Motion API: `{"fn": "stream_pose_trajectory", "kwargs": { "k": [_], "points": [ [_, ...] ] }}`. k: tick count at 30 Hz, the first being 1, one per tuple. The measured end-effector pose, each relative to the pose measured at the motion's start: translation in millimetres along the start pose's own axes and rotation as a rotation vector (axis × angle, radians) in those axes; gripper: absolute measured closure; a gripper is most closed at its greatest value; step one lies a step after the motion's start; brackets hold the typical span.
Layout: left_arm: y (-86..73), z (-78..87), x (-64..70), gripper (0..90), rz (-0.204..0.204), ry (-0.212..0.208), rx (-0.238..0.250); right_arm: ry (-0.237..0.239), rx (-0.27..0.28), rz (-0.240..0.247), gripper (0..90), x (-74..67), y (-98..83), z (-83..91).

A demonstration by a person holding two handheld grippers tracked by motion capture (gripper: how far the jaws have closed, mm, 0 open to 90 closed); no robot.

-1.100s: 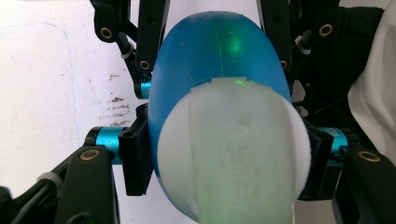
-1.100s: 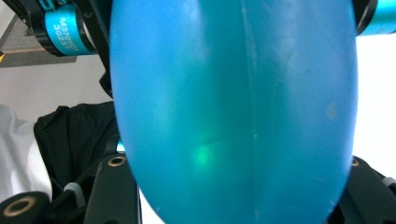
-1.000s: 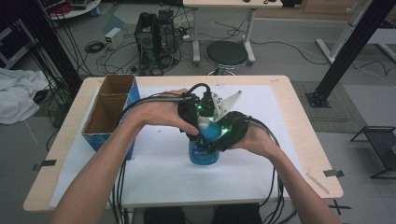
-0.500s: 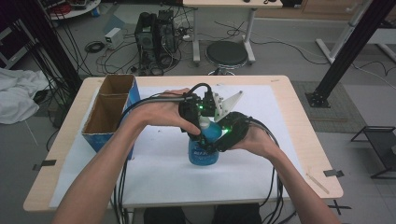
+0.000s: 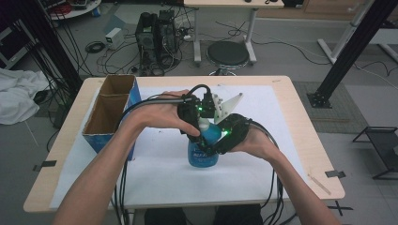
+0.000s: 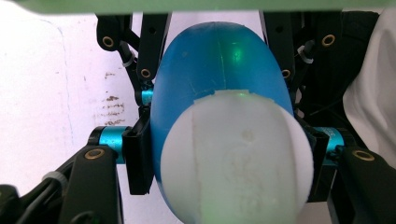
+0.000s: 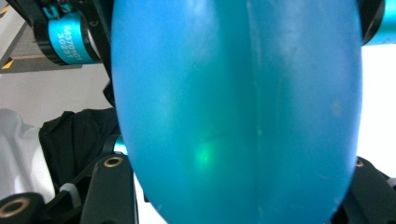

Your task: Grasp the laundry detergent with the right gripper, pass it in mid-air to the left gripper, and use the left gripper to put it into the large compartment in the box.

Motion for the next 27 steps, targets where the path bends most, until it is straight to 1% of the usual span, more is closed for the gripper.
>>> {"fn": "stream_pose_trajectory", "kwargs": {
  "k": [1, 2, 3, 4, 5, 6, 7, 8, 9, 10, 11, 12, 13, 15, 16, 18, 20, 21, 23, 24, 25, 26, 27],
  "points": [
    [-0.3, -0.1, 0.0, 38.0, 0.000, -0.002, -0.002, -0.005, 0.002, 0.017, 42.6, 1.6, -0.1, -0.5],
    [-0.4, -0.2, 0.0, 38.0, 0.002, -0.001, 0.000, -0.005, -0.002, 0.001, 42.5, 0.2, -0.9, -0.8],
    [-0.6, 0.0, -0.2, 38.0, -0.002, -0.004, -0.005, -0.002, -0.002, 0.003, 42.4, 0.3, -1.0, -1.0],
    [-0.6, 0.1, -0.1, 38.0, 0.003, 0.005, 0.000, -0.003, -0.001, 0.004, 42.3, 0.3, -1.1, -1.3],
    [-0.6, 0.1, 0.2, 38.0, 0.004, -0.002, 0.000, -0.001, 0.001, 0.005, 42.2, 0.3, -1.2, -1.3],
    [-0.8, 0.9, -0.2, 38.0, 0.000, 0.001, -0.002, 0.000, 0.005, 0.007, 42.1, 0.3, -1.2, -1.5],
    [-0.7, 0.7, 0.7, 38.0, 0.006, -0.006, 0.004, 0.008, 0.004, -0.008, 42.0, -1.4, -1.3, -1.4],
    [-1.0, 1.8, 0.3, 38.0, 0.002, -0.008, 0.000, 0.008, 0.003, -0.004, 41.9, -1.2, -1.3, -1.5],
    [-0.8, 1.7, 1.2, 38.0, 0.018, -0.007, 0.012, 0.019, 0.006, -0.030, 41.6, -4.4, -1.0, -1.7],
    [-1.1, 3.4, 0.3, 38.0, 0.004, -0.009, 0.003, 0.035, 0.011, -0.046, 41.2, -6.3, -0.4, -2.1],
    [-0.9, 3.2, 0.8, 38.0, 0.009, -0.006, 0.013, 0.034, 0.008, -0.041, 40.5, -5.7, -0.9, -2.8],
    [-1.3, 4.0, 0.5, 38.0, 0.004, -0.004, 0.005, 0.032, 0.011, -0.048, 39.8, -6.0, -1.7, -3.9],
    [-1.7, 4.2, 0.7, 38.0, 0.005, -0.004, 0.005, 0.033, 0.014, -0.041, 38.8, -5.0, -1.8, -4.3],
    [-2.2, 4.1, 1.3, 38.0, 0.011, -0.005, 0.010, 0.037, 0.017, -0.049, 38.7, -5.0, -2.8, -5.2],
    [-2.6, 5.0, 0.7, 38.0, 0.004, -0.007, 0.003, 0.039, 0.016, -0.054, 38.7, -5.8, -2.8, -5.2],
    [-2.7, 5.1, 1.3, 38.0, 0.005, -0.014, 0.002, 0.038, 0.012, -0.056, 38.2, -6.5, -2.8, -5.3],
    [-3.2, 4.4, 1.8, 38.0, 0.007, -0.015, 0.001, 0.039, 0.011, -0.055, 37.1, -6.1, -2.9, -5.3],
    [-3.7, 4.2, 1.8, 38.0, 0.007, -0.015, -0.003, 0.012, 0.014, -0.003, 36.5, -0.1, -3.9, -6.4],
    [-4.3, 4.0, 1.6, 38.0, 0.011, -0.007, -0.003, 0.013, 0.010, -0.003, 36.6, 0.1, -4.2, -5.9],
    [-4.5, 3.6, 1.6, 38.0, 0.019, 0.000, 0.004, 0.046, 0.012, -0.061, 36.5, -6.9, -2.7, -4.8],
    [-5.0, 4.0, 1.4, 38.0, 0.017, -0.002, -0.002, 0.040, 0.013, -0.055, 36.5, -6.5, -2.5, -4.5],
    [-5.6, 4.8, 1.1, 38.0, 0.011, -0.013, -0.008, 0.041, 0.010, -0.070, 36.5, -8.3, -2.4, -4.0],
    [-5.8, 4.8, 1.3, 38.0, 0.013, -0.014, -0.007, 0.040, 0.010, -0.075, 36.1, -8.7, -2.5, -3.4]
  ]
}}
Point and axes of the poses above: each handheld gripper's, and its own axes: z roughly backward along the jaws, y roughly out of its top, x roughly to its right, the point moved 6 cm from there along -z, roughly forward along the jaws, and after that the axes turned 15 degrees about x, right-handed, at the moved point
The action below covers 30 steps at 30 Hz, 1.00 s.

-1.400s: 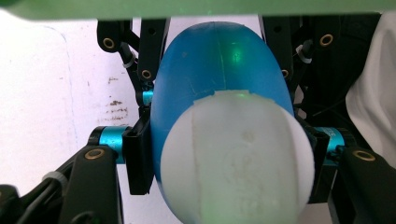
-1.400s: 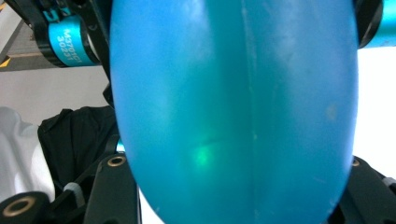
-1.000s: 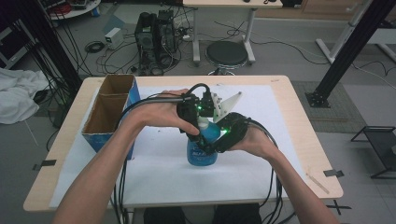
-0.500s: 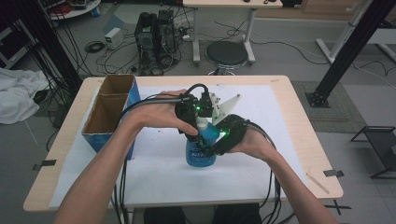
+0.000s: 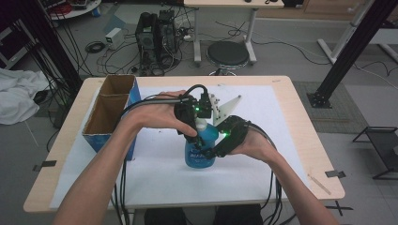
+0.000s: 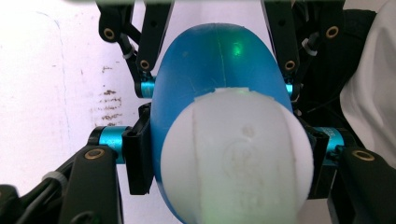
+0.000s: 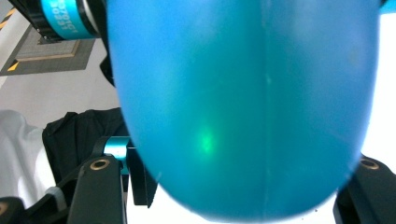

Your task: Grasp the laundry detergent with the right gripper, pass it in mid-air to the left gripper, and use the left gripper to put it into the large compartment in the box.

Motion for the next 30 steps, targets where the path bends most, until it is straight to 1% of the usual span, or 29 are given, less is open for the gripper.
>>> {"fn": "stream_pose_trajectory", "kwargs": {
  "k": [1, 2, 3, 4, 5, 6, 12, 14, 17, 18, 19, 20, 23, 25, 26, 29, 30],
  "points": [
    [0.0, -0.4, 0.8, 38.0, 0.005, 0.000, 0.004, 0.000, 0.011, 0.024, 36.0, 2.1, 0.5, -0.5],
    [-0.1, -0.4, 1.4, 38.0, 0.006, -0.003, 0.002, -0.001, 0.007, 0.020, 35.1, 1.9, 0.3, 0.1],
    [-0.4, 0.3, 1.3, 38.0, 0.000, -0.003, -0.004, -0.030, -0.004, 0.067, 34.5, 8.1, -1.2, 0.2],
    [-0.9, 0.5, 1.3, 38.0, -0.001, -0.004, -0.005, -0.033, 0.007, 0.079, 34.3, 9.6, -0.5, 0.1],
    [-1.2, 0.9, 1.3, 38.0, 0.001, -0.001, -0.004, -0.035, 0.002, 0.072, 34.0, 9.2, -0.8, 0.9],
    [-1.6, 1.4, 1.2, 38.0, 0.003, -0.001, -0.005, -0.025, -0.011, 0.090, 33.7, 10.3, -1.6, 2.8],
    [-4.2, 2.1, 1.1, 37.9, 0.010, -0.001, -0.011, -0.031, -0.027, 0.076, 32.3, 8.5, -2.3, 4.6],
    [-5.1, 2.6, 0.7, 38.0, 0.010, 0.002, -0.017, -0.034, -0.027, 0.098, 32.2, 10.4, -2.1, 4.8],
    [-6.4, 3.9, 0.0, 38.0, 0.014, 0.004, -0.018, -0.033, -0.027, 0.087, 31.6, 9.7, -1.9, 5.6],
    [-6.7, 4.4, -0.2, 37.9, 0.016, 0.008, -0.016, -0.034, -0.026, 0.094, 31.2, 10.6, -2.0, 5.7],
    [-6.9, 4.9, -0.3, 38.0, 0.016, 0.008, -0.018, -0.034, -0.027, 0.092, 30.9, 10.5, -2.2, 6.0],
    [-7.2, 5.3, -0.3, 37.9, 0.019, 0.009, -0.018, -0.026, -0.040, 0.069, 30.9, 8.0, -3.2, 7.1],
    [-8.4, 6.5, -0.4, 38.0, 0.027, 0.009, -0.016, -0.033, -0.042, 0.067, 29.8, 8.4, -3.3, 8.7],
    [-9.5, 7.6, -0.5, 37.9, 0.034, 0.009, -0.017, -0.042, -0.042, 0.066, 28.4, 9.1, -3.4, 9.9],
    [-10.0, 8.0, -0.9, 38.0, 0.035, 0.010, -0.015, -0.052, -0.031, 0.093, 28.4, 12.1, -2.6, 10.0],
    [-12.2, 10.1, -2.2, 37.9, 0.044, 0.014, -0.018, -0.064, -0.058, 0.067, 26.5, 10.6, -5.1, 13.0],
    [-13.5, 11.1, -2.3, 37.9, 0.055, 0.013, -0.019, -0.078, -0.071, 0.019, 24.0, 7.4, -6.1, 14.7]
  ]
}}
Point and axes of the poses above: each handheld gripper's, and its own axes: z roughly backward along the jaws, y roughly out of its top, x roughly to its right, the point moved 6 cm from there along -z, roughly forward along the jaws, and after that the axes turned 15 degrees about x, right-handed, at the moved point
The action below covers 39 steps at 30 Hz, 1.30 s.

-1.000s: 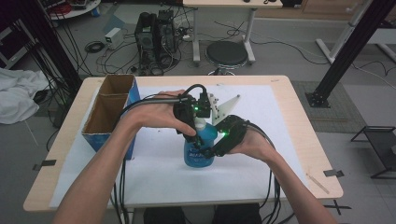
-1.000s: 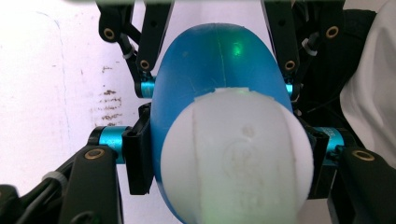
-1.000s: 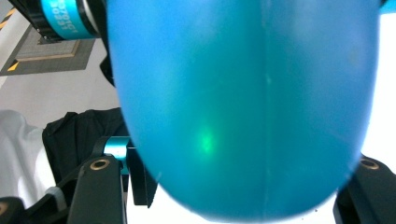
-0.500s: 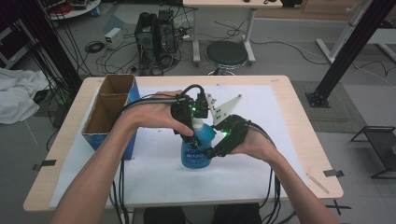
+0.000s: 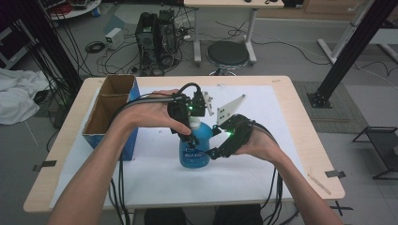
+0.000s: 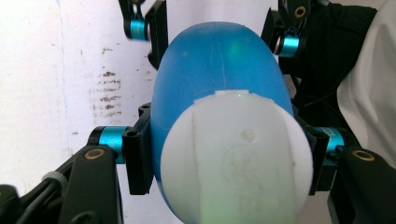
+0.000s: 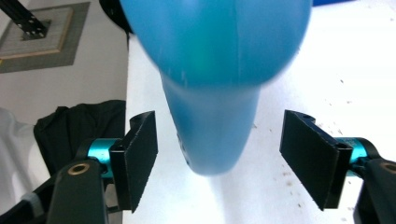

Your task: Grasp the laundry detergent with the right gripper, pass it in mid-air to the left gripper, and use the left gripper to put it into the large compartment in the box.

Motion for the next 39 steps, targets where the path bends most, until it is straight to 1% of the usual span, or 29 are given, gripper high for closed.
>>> {"fn": "stream_pose_trajectory", "kwargs": {
  "k": [1, 2, 4, 6, 7, 9, 10, 13, 15, 17, 18, 19, 20, 21, 22, 23, 24, 25, 26, 27, 28, 29, 30, 33, 34, 35, 36, 37, 39],
  "points": [
    [-1.1, 1.3, -1.1, 38.0, 0.004, 0.008, 0.002, -0.017, -0.002, -0.002, 22.8, 1.5, -0.7, 1.0],
    [-2.5, 2.6, -0.8, 37.9, 0.025, 0.005, 0.004, -0.028, -0.006, 0.000, 22.8, 2.5, -1.7, 2.9],
    [-4.7, 6.6, -3.0, 37.9, 0.033, 0.020, 0.007, -0.045, -0.012, -0.004, 22.8, 4.6, -3.7, 7.5],
    [-7.0, 11.0, -5.9, 37.9, 0.056, 0.039, 0.011, -0.069, -0.020, -0.010, 22.7, 6.8, -5.8, 12.8],
    [-8.0, 13.5, -7.3, 37.9, 0.066, 0.050, 0.010, -0.085, -0.014, -0.020, 22.6, 7.6, -6.8, 14.8],
    [-10.8, 18.9, -11.0, 37.9, 0.106, 0.077, 0.005, -0.113, -0.022, -0.037, 21.4, 10.1, -8.2, 21.5],
    [-12.5, 21.8, -13.1, 37.9, 0.126, 0.092, -0.001, -0.126, -0.024, -0.035, 21.4, 12.2, -9.0, 24.5],
    [-17.5, 32.3, -18.8, 37.9, 0.195, 0.127, -0.022, -0.188, -0.089, -0.083, 21.4, 15.8, -13.6, 36.0],
    [-20.0, 40.3, -22.3, 38.0, 0.245, 0.150, -0.014, -0.257, -0.132, -0.083, 21.4, 22.3, -17.3, 44.6],
    [-22.9, 49.6, -27.1, 37.9, 0.296, 0.181, -0.016, -0.290, -0.171, -0.094, 21.4, 27.9, -20.6, 54.6],
    [-24.6, 53.9, -28.9, 37.9, 0.328, 0.195, -0.019, -0.293, -0.190, -0.134, 21.4, 27.2, -22.0, 59.2],
    [-26.6, 59.1, -31.2, 38.0, 0.355, 0.211, -0.028, -0.317, -0.199, -0.119, 21.4, 30.9, -22.4, 65.1],
    [-27.9, 63.2, -32.1, 38.0, 0.395, 0.232, -0.024, -0.342, -0.203, -0.122, 21.4, 32.5, -23.0, 69.4],
    [-30.1, 69.3, -34.2, 38.0, 0.416, 0.250, -0.039, -0.348, -0.208, -0.130, 21.4, 33.8, -23.6, 73.5],
    [-30.9, 74.0, -35.3, 37.9, 0.464, 0.272, -0.025, -0.374, -0.221, -0.150, 21.4, 34.8, -24.4, 77.7],
    [-32.5, 80.7, -37.2, 38.0, 0.478, 0.289, -0.031, -0.393, -0.230, -0.156, 21.4, 36.3, -25.7, 81.1],
    [-32.5, 85.2, -37.1, 38.0, 0.514, 0.309, -0.017, -0.414, -0.247, -0.169, 21.4, 37.2, -27.5, 84.6],
    [-34.1, 92.3, -38.3, 38.0, 0.522, 0.317, -0.029, -0.433, -0.258, -0.173, 21.4, 39.3, -29.3, 87.3],
    [-33.9, 96.6, -38.5, 38.0, 0.561, 0.342, -0.012, -0.456, -0.267, -0.187, 21.4, 40.3, -31.0, 89.8],
    [-34.5, 102.4, -39.3, 38.0, 0.575, 0.356, -0.013, -0.471, -0.278, -0.202, 21.4, 41.3, -33.1, 92.2],
    [-35.4, 108.1, -39.9, 37.9, 0.591, 0.367, -0.022, -0.474, -0.282, -0.192, 21.4, 44.2, -35.3, 94.3],
    [-35.7, 112.9, -40.7, 38.0, 0.622, 0.387, -0.016, -0.483, -0.285, -0.220, 21.4, 44.4, -36.7, 96.4],
    [-36.9, 119.5, -41.8, 38.0, 0.635, 0.398, -0.020, -0.496, -0.301, -0.225, 21.4, 46.1, -38.7, 99.2],
    [-40.3, 136.2, -44.7, 38.0, 0.700, 0.449, 0.005, -0.530, -0.325, -0.249, 21.4, 50.2, -43.9, 105.4],
    [-42.0, 141.8, -45.6, 38.0, 0.725, 0.460, 0.008, -0.535, -0.330, -0.238, 21.3, 52.4, -45.5, 107.2],
    [-43.1, 146.2, -46.8, 38.0, 0.750, 0.483, 0.026, -0.547, -0.326, -0.254, 21.4, 52.7, -45.9, 108.5],
    [-46.0, 153.0, -47.8, 38.0, 0.751, 0.489, 0.010, -0.548, -0.324, -0.248, 21.3, 53.6, -47.0, 109.0],
    [-47.3, 157.0, -48.5, 38.0, 0.780, 0.509, 0.023, -0.552, -0.322, -0.251, 21.4, 53.7, -47.5, 109.5],
    [-52.2, 166.8, -51.1, 38.0, 0.807, 0.532, 0.031, -0.550, -0.320, -0.257, 21.4, 53.1, -48.0, 109.7]
  ]
}}
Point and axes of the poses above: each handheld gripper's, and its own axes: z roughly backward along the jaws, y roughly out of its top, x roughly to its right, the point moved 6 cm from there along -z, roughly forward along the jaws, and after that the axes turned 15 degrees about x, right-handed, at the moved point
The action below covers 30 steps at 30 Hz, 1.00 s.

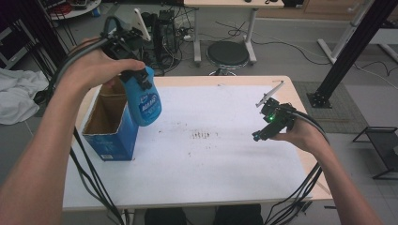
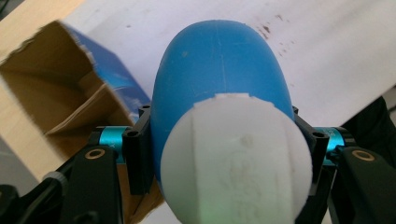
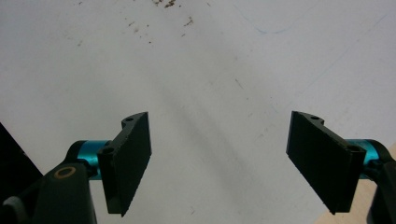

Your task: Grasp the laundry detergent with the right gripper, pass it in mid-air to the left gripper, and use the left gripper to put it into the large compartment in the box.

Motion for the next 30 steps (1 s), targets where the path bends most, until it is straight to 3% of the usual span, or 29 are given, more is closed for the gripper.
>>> {"fn": "stream_pose_trajectory", "kwargs": {
  "k": [5, 10, 11, 12, 15, 16, 21, 23, 27, 30],
  "points": [
    [-4.1, 9.6, -21.2, 38.1, 0.106, 0.040, 0.030, 0.007, 0.005, 0.003, 21.4, -0.6, -1.4, -0.8],
    [-11.5, 14.0, -42.4, 38.1, 0.184, 0.100, 0.036, 0.004, 0.005, -0.001, 21.4, -0.3, -3.0, -0.6],
    [-12.5, 15.4, -47.4, 38.1, 0.198, 0.111, 0.031, 0.005, 0.008, 0.020, 21.4, 0.7, -2.7, -0.9],
    [-13.3, 16.9, -52.0, 38.1, 0.210, 0.117, 0.034, 0.005, 0.003, 0.006, 21.4, -0.8, -2.5, -0.4],
    [-15.3, 21.3, -61.7, 38.1, 0.232, 0.142, 0.039, 0.006, 0.008, 0.030, 21.4, -0.9, -2.8, -2.2],
    [-15.8, 22.3, -63.8, 38.1, 0.257, 0.146, 0.046, 0.011, 0.008, 0.025, 21.4, -1.5, -3.1, -2.6],
    [-21.3, 25.2, -78.7, 38.1, 0.289, 0.173, 0.049, 0.010, 0.000, 0.011, 21.4, -2.3, -5.3, -2.5],
    [-23.6, 25.6, -83.0, 38.1, 0.279, 0.188, 0.034, 0.012, 0.008, 0.031, 21.4, -1.3, -6.4, -3.0],
    [-27.4, 22.2, -88.1, 38.1, 0.284, 0.190, 0.036, 0.003, 0.005, 0.015, 21.4, -1.4, -8.2, -0.6],
    [-32.9, 18.7, -93.0, 38.1, 0.265, 0.189, 0.021, 0.005, 0.001, 0.005, 21.4, -2.4, -9.7, 0.4]
  ]
}}
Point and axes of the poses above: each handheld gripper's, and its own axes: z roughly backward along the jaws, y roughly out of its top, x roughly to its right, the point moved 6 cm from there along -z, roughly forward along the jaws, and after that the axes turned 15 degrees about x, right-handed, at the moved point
